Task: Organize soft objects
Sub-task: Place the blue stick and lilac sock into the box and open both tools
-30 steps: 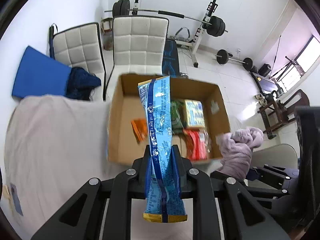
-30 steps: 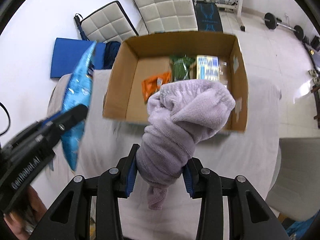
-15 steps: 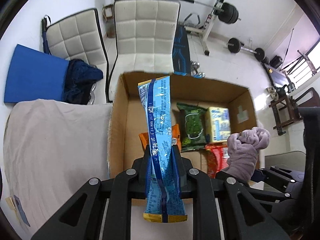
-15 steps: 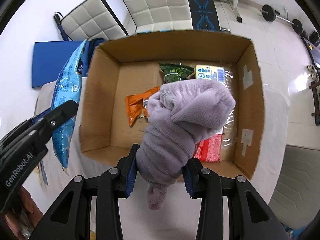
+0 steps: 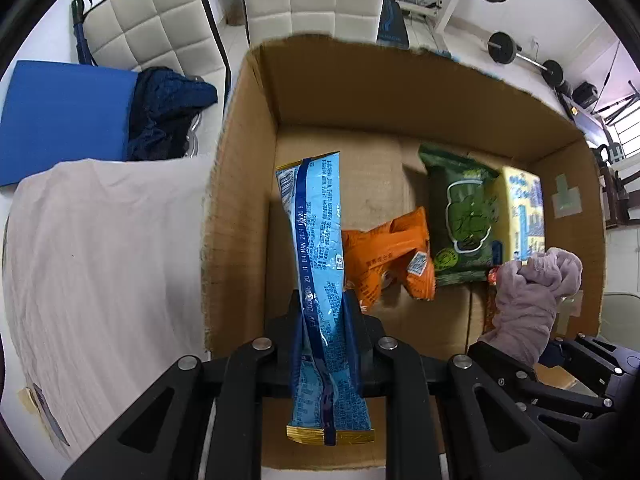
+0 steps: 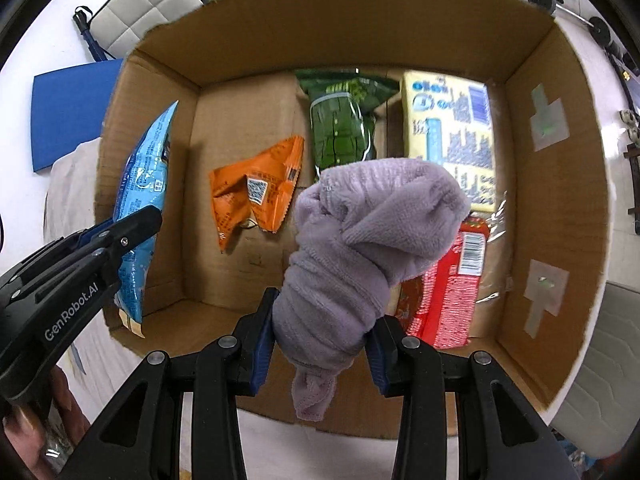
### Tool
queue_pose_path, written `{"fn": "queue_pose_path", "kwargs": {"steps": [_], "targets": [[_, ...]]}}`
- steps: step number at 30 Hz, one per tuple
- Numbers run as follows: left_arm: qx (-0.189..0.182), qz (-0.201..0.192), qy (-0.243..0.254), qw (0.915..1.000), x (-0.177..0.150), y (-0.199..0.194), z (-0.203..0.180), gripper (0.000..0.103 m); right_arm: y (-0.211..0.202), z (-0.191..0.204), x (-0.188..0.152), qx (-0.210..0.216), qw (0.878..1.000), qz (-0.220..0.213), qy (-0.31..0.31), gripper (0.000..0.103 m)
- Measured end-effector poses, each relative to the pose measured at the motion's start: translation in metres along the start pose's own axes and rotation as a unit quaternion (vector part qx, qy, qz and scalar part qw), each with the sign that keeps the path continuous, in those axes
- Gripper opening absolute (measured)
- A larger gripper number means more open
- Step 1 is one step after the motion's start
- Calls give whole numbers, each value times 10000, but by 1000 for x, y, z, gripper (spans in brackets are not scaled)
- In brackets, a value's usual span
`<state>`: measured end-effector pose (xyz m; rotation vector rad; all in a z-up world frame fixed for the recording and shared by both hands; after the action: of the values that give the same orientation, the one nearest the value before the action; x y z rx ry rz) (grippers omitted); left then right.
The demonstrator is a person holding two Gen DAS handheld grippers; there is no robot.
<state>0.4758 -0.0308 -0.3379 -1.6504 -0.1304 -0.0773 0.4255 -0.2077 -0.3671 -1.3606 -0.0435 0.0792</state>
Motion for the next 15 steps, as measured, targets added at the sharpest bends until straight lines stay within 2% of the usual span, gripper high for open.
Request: {"fn": "queue_pose_path", "kwargs": {"steps": [6, 15], "targets": [[90, 341, 29, 9994, -4, 22, -1, 16, 20, -2, -1, 38, 10000, 54, -20, 42], [378, 398, 212, 9983, -3, 29, -6, 20, 36, -1, 1, -19, 9999, 147, -44, 46]]}}
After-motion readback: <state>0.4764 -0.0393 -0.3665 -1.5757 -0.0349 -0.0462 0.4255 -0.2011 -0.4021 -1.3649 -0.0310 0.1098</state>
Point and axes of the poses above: each gripper's, at about its wrist camera, not at the fingertips, and y roughly the way its jaws point, z to its left, x to its top, the point moved 2 cm from there along y, roughly the way its jaws point, and after that the axes turned 10 degrees about -y, right-handed, at the moved point
